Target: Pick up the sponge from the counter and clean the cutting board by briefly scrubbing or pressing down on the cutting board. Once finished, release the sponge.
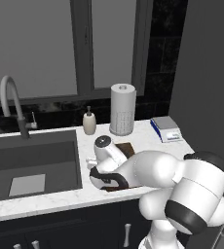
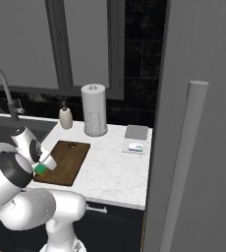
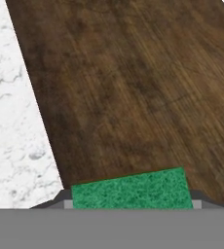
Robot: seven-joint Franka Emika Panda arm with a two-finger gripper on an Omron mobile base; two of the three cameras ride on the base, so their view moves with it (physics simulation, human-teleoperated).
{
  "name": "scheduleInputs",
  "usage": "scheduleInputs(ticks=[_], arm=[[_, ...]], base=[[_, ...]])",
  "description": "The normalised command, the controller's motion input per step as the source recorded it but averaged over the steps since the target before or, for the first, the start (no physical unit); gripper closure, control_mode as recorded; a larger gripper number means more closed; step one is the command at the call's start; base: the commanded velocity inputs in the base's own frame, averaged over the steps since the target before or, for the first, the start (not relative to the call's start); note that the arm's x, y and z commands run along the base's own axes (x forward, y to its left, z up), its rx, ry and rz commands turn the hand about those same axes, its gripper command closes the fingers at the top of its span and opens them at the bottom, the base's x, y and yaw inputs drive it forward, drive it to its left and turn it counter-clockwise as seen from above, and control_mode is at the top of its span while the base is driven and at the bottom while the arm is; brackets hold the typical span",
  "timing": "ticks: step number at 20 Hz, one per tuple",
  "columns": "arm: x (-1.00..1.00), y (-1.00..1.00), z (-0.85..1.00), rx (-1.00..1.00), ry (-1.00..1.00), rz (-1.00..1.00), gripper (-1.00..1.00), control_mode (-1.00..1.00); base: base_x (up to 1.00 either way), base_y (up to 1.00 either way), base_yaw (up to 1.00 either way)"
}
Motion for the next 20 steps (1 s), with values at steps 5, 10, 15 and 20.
scheduleInputs(ticks=[5, 10, 15, 20], arm=[[0.23, -0.14, -0.21, 0.00, -0.02, 0.00, 1.00, -1.00], [0.23, -0.24, -0.18, 0.00, -0.02, 0.00, 1.00, -1.00], [0.24, -0.23, -0.19, 0.00, -0.01, 0.00, 1.00, -1.00], [0.26, -0.20, -0.18, 0.00, 0.00, -0.01, 1.00, -1.00]], base=[[0.00, 0.00, 0.00], [0.00, 0.00, 0.00], [0.00, 0.00, 0.00], [0.00, 0.00, 0.00]])
